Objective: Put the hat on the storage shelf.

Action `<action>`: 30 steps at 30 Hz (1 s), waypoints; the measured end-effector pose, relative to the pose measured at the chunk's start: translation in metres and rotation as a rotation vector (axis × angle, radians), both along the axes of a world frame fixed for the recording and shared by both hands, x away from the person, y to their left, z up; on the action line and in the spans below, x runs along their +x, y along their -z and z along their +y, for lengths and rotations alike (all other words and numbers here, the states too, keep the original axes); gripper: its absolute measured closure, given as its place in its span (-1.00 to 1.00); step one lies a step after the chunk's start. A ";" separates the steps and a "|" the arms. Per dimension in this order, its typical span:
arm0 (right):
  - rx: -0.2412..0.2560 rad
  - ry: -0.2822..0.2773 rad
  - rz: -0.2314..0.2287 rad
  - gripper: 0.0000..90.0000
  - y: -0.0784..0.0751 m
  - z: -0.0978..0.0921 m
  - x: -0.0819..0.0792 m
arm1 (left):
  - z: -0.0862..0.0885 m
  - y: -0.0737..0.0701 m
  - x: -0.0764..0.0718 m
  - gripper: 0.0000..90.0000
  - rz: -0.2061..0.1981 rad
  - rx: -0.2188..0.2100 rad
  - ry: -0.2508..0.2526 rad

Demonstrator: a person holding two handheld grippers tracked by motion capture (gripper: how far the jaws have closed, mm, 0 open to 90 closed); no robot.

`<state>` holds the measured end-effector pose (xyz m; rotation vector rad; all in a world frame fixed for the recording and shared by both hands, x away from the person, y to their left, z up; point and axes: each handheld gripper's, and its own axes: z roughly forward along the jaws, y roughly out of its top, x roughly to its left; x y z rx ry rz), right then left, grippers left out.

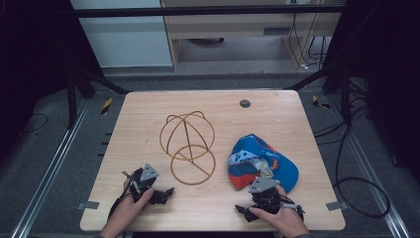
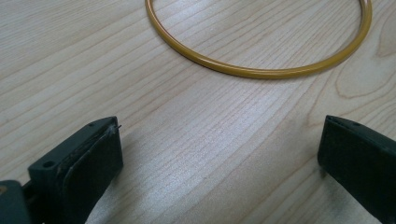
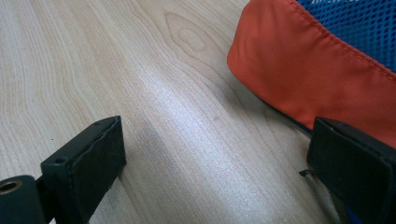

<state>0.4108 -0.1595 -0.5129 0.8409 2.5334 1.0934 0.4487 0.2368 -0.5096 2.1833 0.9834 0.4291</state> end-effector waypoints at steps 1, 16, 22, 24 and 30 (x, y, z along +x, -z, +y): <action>0.000 0.000 0.000 -0.90 0.000 0.000 0.000 | 0.000 0.000 0.000 -1.00 -0.001 0.000 0.000; -0.010 0.010 0.008 -0.71 -0.003 -0.002 0.001 | 0.000 0.000 0.000 -1.00 -0.001 0.000 -0.002; 0.046 0.025 -0.010 -0.74 -0.020 -0.012 -0.007 | 0.000 0.000 0.000 -1.00 0.000 0.000 -0.002; 0.033 0.027 -0.019 -0.76 -0.028 -0.015 -0.010 | 0.000 0.000 0.000 -1.00 0.000 0.000 -0.002; -0.026 0.112 -0.088 -0.76 -0.053 -0.033 -0.007 | 0.000 0.000 -0.001 -1.00 -0.001 0.000 -0.003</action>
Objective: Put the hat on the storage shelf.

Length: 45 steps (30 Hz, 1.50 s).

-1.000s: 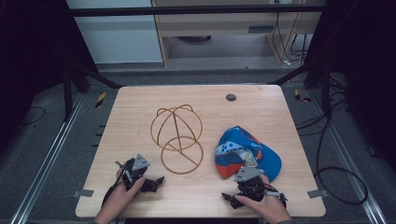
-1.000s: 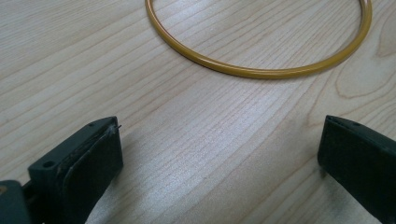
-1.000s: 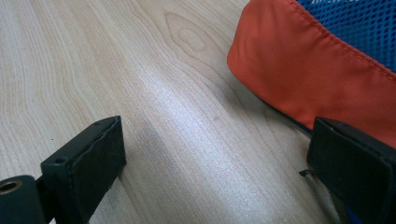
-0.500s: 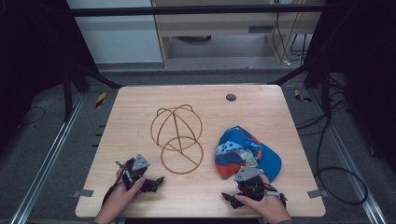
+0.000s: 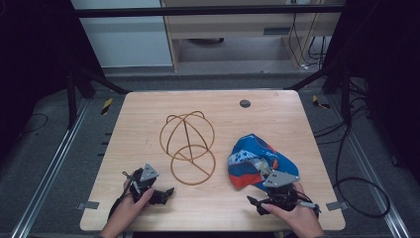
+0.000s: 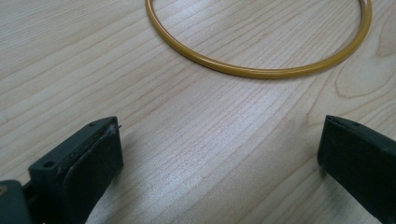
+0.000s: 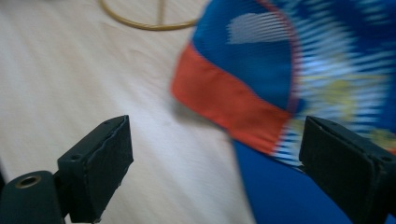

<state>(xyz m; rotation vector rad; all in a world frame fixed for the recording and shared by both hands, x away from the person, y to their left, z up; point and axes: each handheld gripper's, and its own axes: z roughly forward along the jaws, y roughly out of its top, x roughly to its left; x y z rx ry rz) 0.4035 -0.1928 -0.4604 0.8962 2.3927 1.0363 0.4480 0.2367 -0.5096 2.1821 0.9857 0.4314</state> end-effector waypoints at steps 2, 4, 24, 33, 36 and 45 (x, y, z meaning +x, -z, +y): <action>-0.042 0.030 -0.005 -0.73 -0.006 -0.006 0.005 | 0.000 0.000 0.000 -1.00 0.000 0.000 0.000; -0.052 0.039 -0.011 -0.69 -0.009 -0.009 0.007 | 0.000 0.000 0.000 -1.00 0.000 0.000 0.000; -0.195 0.087 0.115 -0.31 -0.070 -0.038 0.067 | 0.000 0.000 0.000 -1.00 0.000 0.001 0.000; -0.215 0.048 0.159 -0.17 -0.075 -0.028 0.085 | 0.000 0.000 0.000 -1.00 0.001 0.001 0.000; -0.223 0.037 0.170 -0.18 -0.074 -0.024 0.088 | 0.000 0.000 0.000 -1.00 0.001 0.001 0.000; -0.221 0.015 0.212 -0.18 -0.066 -0.018 0.097 | 0.000 0.000 0.000 -1.00 0.001 0.000 0.000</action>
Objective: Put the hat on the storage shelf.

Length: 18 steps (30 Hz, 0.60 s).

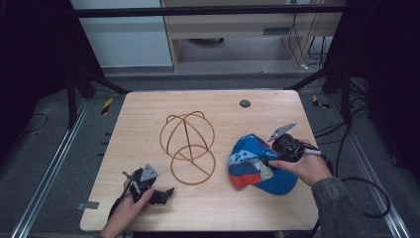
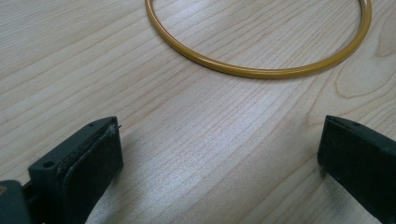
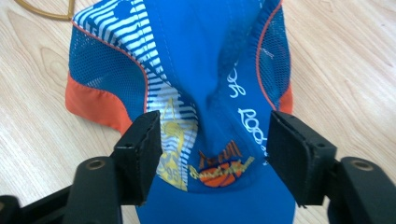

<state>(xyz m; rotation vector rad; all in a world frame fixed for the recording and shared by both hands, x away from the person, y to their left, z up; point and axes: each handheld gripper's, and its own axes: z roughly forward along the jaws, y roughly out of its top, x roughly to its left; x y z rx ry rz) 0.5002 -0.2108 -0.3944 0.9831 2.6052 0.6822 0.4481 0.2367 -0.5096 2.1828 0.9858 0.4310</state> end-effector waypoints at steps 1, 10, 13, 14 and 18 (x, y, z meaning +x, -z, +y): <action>0.003 -0.002 0.002 -0.15 0.001 0.001 0.001 | 0.000 0.000 0.000 -1.00 0.000 0.000 0.000; 0.021 -0.006 0.063 0.15 0.016 0.005 0.013 | 0.000 0.000 0.000 -1.00 0.000 0.000 0.000; 0.021 -0.011 0.076 0.24 0.018 0.006 0.017 | 0.000 0.000 0.000 -1.00 0.000 0.000 0.000; 0.023 -0.013 0.079 0.28 0.019 0.007 0.017 | 0.000 0.000 0.000 -1.00 0.000 0.000 0.000; 0.029 -0.033 0.084 0.46 0.019 0.010 0.018 | 0.000 0.000 0.000 -1.00 0.000 0.000 0.000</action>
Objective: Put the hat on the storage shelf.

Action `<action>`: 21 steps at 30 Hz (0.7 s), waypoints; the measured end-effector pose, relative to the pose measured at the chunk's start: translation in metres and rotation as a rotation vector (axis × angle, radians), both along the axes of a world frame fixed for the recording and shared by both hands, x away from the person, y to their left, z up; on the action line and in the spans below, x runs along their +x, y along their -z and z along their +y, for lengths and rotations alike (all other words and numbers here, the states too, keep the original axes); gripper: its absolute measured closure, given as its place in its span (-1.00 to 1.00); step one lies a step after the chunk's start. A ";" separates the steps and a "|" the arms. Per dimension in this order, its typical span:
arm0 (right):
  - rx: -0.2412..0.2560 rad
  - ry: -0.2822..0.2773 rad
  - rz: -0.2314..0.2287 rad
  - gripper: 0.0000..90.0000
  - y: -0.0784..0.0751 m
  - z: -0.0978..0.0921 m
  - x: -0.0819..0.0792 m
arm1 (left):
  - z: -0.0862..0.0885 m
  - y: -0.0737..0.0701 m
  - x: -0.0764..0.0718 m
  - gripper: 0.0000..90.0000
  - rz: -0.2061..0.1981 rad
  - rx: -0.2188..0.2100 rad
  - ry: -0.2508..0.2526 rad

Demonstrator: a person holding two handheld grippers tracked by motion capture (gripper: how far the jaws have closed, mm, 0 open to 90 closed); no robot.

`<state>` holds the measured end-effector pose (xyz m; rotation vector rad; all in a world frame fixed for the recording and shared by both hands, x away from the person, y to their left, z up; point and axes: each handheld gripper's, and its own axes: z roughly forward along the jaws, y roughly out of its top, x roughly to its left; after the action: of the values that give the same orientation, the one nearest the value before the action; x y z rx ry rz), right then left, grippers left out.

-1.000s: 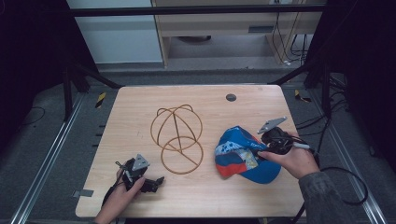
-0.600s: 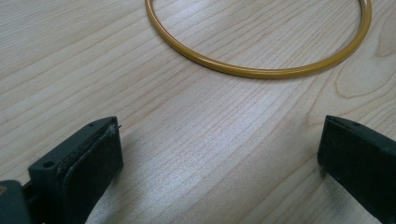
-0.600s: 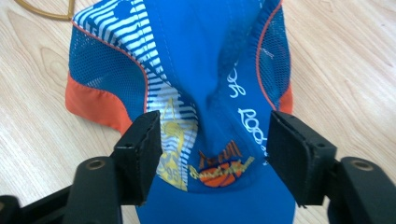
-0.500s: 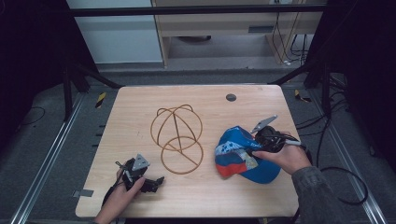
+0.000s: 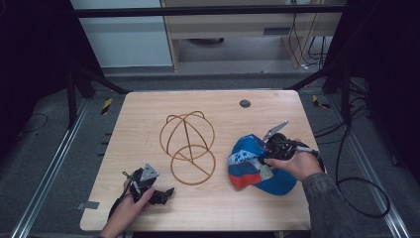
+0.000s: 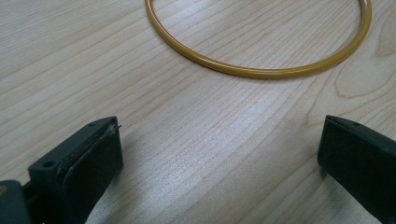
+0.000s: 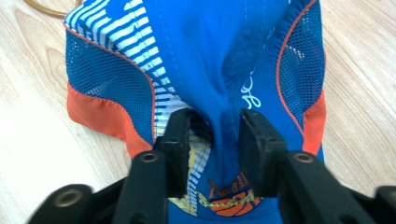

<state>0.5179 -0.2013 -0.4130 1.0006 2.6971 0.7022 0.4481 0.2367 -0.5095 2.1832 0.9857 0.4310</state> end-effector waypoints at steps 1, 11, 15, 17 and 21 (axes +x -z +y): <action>-0.002 -0.003 0.003 0.51 0.000 0.001 0.000 | 0.000 0.000 0.000 -1.00 0.000 0.000 0.000; -0.016 -0.008 0.043 0.93 0.001 0.005 0.005 | 0.000 0.000 0.000 -1.00 0.000 0.000 0.001; -0.021 -0.010 0.048 0.99 -0.001 0.005 0.005 | 0.000 0.000 0.000 -1.00 0.000 0.000 0.001; -0.019 -0.011 0.047 0.99 -0.001 0.005 0.004 | 0.000 0.000 0.000 -1.00 0.000 0.000 0.001; -0.014 -0.012 0.043 1.00 -0.003 0.002 0.002 | 0.000 0.000 0.000 -1.00 0.000 0.000 0.001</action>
<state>0.5203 -0.1988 -0.4096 1.0083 2.7427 0.6705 0.4482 0.2367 -0.5095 2.1834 0.9849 0.4308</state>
